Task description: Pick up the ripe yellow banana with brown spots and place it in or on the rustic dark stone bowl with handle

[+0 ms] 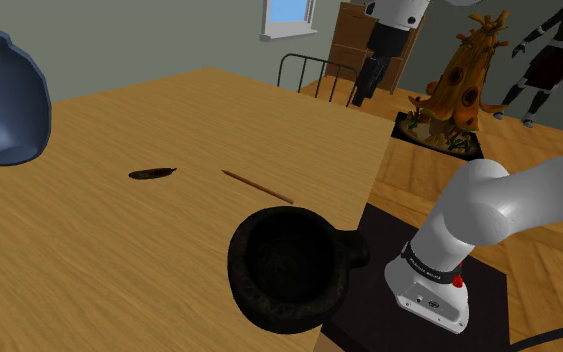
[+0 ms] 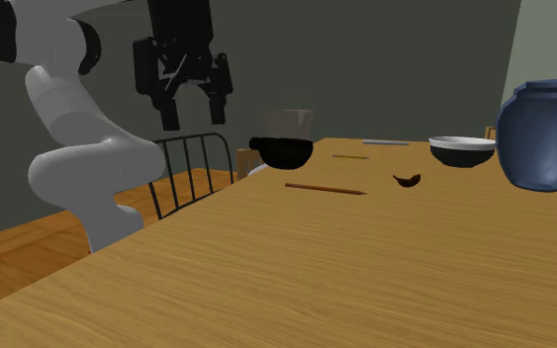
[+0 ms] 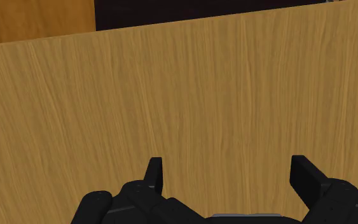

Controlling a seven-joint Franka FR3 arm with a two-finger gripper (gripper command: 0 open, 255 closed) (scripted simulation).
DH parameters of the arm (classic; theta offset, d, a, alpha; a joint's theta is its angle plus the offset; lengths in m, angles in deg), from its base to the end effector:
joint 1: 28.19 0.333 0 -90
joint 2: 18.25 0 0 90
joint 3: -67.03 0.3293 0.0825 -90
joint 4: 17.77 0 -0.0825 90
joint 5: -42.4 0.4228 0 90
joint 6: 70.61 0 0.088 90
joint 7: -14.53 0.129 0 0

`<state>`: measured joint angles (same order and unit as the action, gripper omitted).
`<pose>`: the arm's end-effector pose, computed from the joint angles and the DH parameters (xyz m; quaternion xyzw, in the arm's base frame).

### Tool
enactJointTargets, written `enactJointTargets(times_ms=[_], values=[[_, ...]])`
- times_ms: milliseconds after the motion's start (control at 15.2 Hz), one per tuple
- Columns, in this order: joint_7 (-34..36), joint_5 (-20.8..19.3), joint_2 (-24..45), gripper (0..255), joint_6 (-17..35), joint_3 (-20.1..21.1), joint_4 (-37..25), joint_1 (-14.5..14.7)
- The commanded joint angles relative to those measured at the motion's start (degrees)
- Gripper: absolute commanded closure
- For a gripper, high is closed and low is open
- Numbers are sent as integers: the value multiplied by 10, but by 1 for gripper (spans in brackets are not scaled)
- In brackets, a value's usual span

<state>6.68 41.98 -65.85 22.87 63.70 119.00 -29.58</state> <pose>0.3303 -0.0326 0.5820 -0.9985 -0.0360 -0.0388 0.0140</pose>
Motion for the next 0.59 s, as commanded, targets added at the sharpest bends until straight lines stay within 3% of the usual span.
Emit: enactJointTargets(times_ms=[0, 528], values=[[0, 0, 0, 0, 0, 0, 0, 0], [8, 47, 134, 0, 74, 42, -48, 50]])
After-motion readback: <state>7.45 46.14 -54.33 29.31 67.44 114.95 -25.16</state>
